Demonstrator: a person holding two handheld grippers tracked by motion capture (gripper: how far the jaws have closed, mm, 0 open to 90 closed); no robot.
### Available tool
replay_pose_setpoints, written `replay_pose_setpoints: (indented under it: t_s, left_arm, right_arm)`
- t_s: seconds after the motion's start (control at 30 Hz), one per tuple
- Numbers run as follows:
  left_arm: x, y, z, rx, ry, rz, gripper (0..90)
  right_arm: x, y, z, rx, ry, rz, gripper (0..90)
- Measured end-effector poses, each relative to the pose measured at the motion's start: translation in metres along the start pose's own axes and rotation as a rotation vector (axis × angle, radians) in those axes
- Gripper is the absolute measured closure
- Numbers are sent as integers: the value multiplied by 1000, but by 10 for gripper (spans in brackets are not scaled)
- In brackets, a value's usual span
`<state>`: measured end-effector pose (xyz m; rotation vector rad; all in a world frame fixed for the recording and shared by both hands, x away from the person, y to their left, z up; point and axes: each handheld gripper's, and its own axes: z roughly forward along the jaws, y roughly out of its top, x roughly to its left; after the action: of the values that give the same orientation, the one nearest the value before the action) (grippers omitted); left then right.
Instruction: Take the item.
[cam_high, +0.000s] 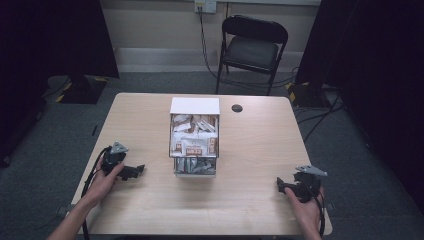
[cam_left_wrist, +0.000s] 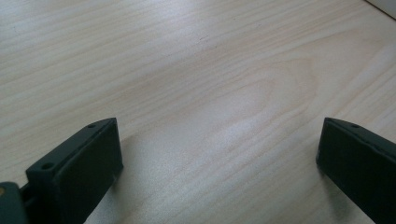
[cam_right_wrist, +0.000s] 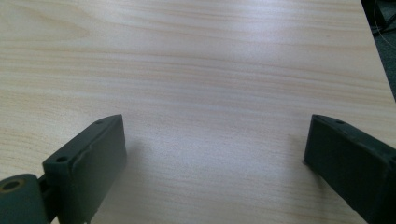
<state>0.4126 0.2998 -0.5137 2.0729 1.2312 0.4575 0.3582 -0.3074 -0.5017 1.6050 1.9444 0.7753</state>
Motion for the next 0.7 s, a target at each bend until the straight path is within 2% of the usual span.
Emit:
replay_pose_setpoints:
  t_s: [0.27,0.3,0.33,0.37,0.53,0.7]
  left_arm:
    - [0,0,0,0,1,2,0]
    - [0,0,0,-2,1,0,0]
    - [0,0,0,-2,1,0,0]
    - [0,0,0,-2,1,-1,0]
    - [0,0,0,-2,1,0,0]
    - [0,0,0,-2,1,0,0]
  right_arm:
    - [0,0,-1,-3,-4,17,64]
    - [0,-1,-2,-11,-6,24,102]
    - [0,-1,-2,-11,-6,24,102]
    - [1,0,-3,-12,-2,21,131]
    - [1,2,-4,0,22,34,138]
    - [3,4,-7,13,66,53,148]
